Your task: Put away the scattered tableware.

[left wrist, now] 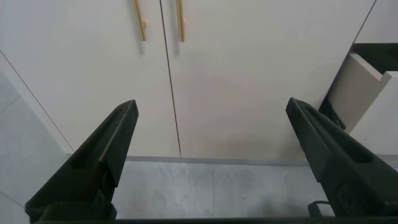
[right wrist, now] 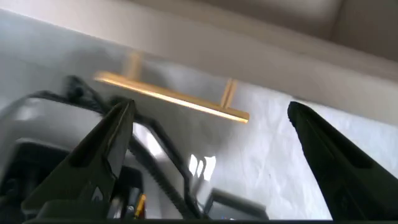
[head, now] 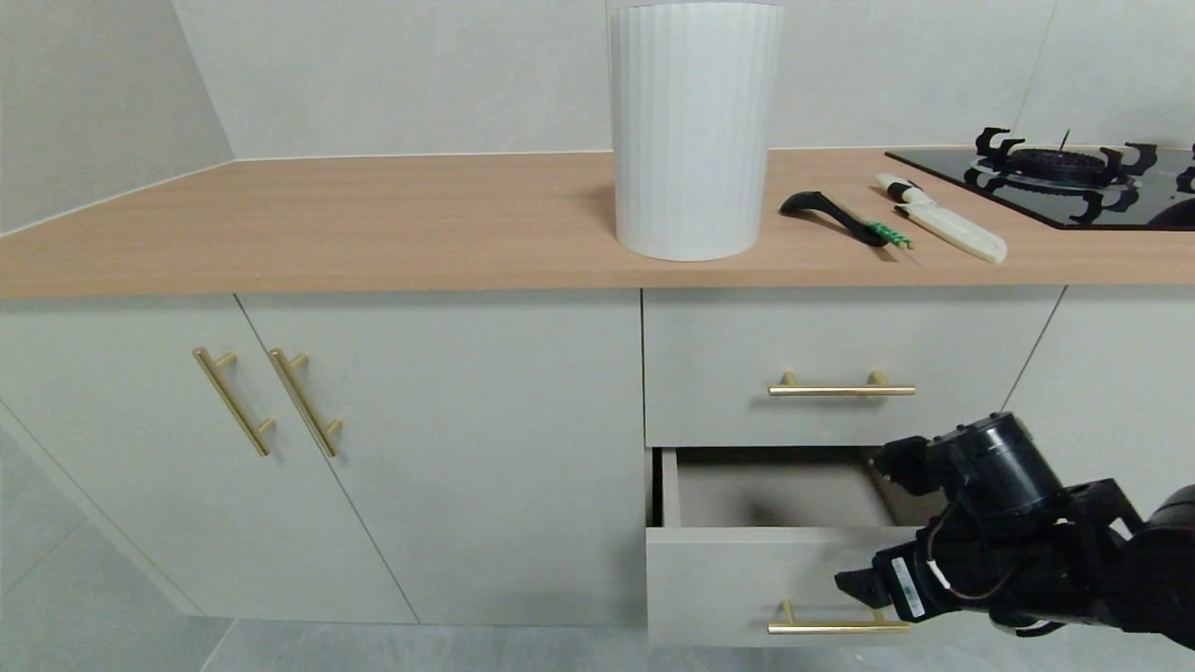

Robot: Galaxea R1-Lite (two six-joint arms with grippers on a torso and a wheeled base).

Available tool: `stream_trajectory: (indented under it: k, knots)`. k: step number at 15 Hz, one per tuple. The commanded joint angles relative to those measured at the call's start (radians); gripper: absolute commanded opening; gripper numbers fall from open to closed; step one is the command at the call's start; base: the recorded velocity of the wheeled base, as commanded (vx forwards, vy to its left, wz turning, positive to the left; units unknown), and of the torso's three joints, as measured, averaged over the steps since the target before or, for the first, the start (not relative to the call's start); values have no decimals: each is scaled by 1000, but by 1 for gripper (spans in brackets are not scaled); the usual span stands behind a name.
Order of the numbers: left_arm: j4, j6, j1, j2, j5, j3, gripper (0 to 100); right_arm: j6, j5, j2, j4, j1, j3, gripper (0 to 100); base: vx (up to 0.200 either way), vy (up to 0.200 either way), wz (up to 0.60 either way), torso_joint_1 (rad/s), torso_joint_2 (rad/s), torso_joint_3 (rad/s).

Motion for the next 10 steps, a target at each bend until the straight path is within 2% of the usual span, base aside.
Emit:
stream_trajectory:
  k: [1,3,6,10]
  knots:
    - [0,0,1,1,0,0,100,14,-15,-162,4,21,-42,100,0,0,0,0,0,0]
    - [0,0,1,1,0,0,100,63,-29,-139,-33,16,-55,100,0,0,0,0,0,0]
    - [0,0,1,1,0,0,100,86,-131,13,-220,4,-35,100,0,0,0,0,0,0]
    - [0,0,1,1,0,0,100,86,-142,137,-317,-31,-29,100,0,0,0,0,0,0]
